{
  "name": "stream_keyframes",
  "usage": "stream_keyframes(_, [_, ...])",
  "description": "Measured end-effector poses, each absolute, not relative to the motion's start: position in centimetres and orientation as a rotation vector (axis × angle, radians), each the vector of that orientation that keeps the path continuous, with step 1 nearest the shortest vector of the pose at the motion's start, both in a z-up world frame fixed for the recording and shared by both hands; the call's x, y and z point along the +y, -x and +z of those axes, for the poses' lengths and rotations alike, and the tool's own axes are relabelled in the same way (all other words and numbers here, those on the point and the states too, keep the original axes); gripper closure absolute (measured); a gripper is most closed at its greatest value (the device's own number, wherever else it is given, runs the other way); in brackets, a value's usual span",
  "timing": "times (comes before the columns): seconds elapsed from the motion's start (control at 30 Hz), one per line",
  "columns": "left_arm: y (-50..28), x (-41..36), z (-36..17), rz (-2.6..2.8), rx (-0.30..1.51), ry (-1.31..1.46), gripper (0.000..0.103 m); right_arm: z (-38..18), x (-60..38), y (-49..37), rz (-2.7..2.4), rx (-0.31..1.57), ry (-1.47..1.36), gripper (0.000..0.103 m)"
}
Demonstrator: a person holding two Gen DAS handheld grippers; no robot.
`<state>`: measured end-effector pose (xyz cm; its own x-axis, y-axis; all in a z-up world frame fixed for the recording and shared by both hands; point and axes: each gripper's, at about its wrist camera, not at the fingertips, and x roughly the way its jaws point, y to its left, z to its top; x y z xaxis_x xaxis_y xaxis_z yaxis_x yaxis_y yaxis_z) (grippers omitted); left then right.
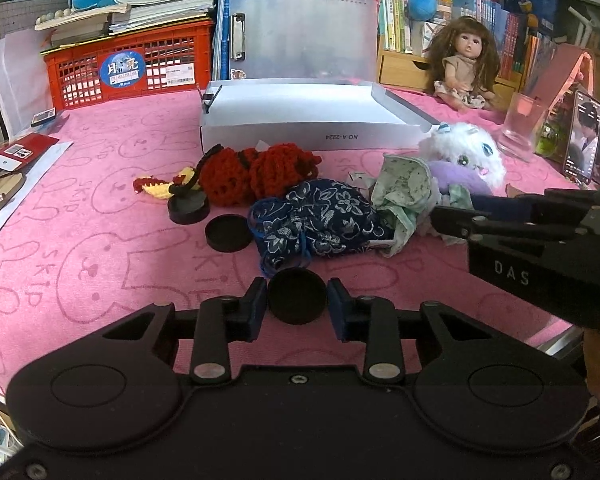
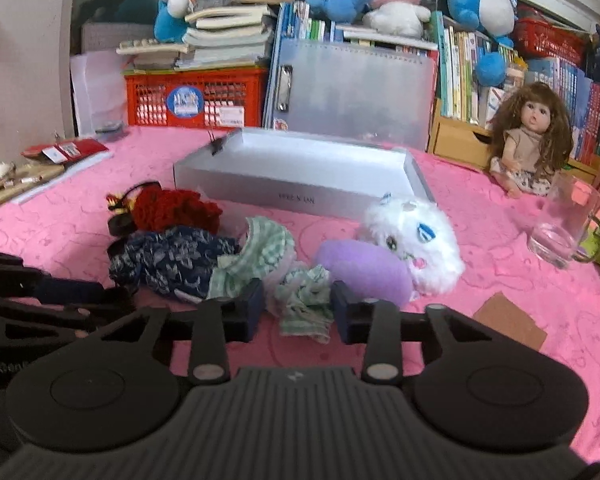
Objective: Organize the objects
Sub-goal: 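Grasp the green plaid cloth with the right gripper while the left gripper grasps a black round lid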
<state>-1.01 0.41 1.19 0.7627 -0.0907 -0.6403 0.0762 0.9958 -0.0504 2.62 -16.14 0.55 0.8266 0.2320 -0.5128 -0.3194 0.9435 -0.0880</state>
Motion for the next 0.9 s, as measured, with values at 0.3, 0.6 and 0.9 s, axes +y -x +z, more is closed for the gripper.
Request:
stream_keyframes(0.3, [1.0,0.4,1.1,-0.09,0.694,0.022,0.072,0.8,-16.0,-3.0,0.318,0.496,0.201,0.044])
stream_keyframes(0.6, [1.1,0.4,1.1,-0.09,0.689,0.023,0.072,0.4,-14.4,-4.7,0.355,0.496,0.26,0.041])
stream_keyframes(0.9, [1.0,0.6,1.1,-0.08,0.68,0.032,0.072,-0.7,-15.0,-4.9,0.372,0.556,0.186,0.055])
